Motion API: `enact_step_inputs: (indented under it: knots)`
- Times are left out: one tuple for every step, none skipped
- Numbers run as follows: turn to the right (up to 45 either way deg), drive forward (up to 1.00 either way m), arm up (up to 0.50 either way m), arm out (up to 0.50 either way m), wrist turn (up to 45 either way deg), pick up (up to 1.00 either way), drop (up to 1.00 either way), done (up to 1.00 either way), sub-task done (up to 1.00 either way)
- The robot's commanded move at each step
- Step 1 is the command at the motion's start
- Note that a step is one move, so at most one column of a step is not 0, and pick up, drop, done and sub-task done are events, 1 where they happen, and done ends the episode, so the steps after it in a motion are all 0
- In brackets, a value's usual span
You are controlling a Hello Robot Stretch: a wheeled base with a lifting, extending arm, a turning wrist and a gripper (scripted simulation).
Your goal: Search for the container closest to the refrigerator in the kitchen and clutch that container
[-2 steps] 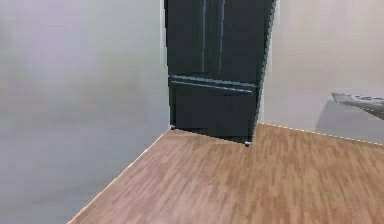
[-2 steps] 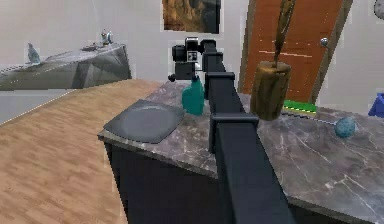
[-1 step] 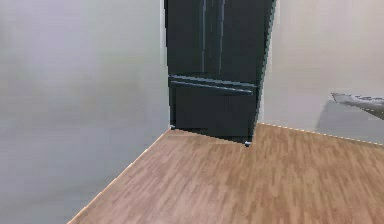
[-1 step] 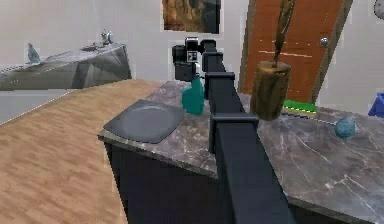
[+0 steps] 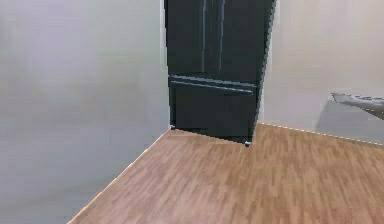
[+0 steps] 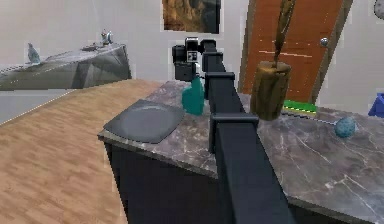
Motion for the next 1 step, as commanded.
enact_step_inputs:
  knots:
    - [0.0, 0.0, 0.0, 0.0, 0.0, 0.0, 0.0, 1.0, 0.0]
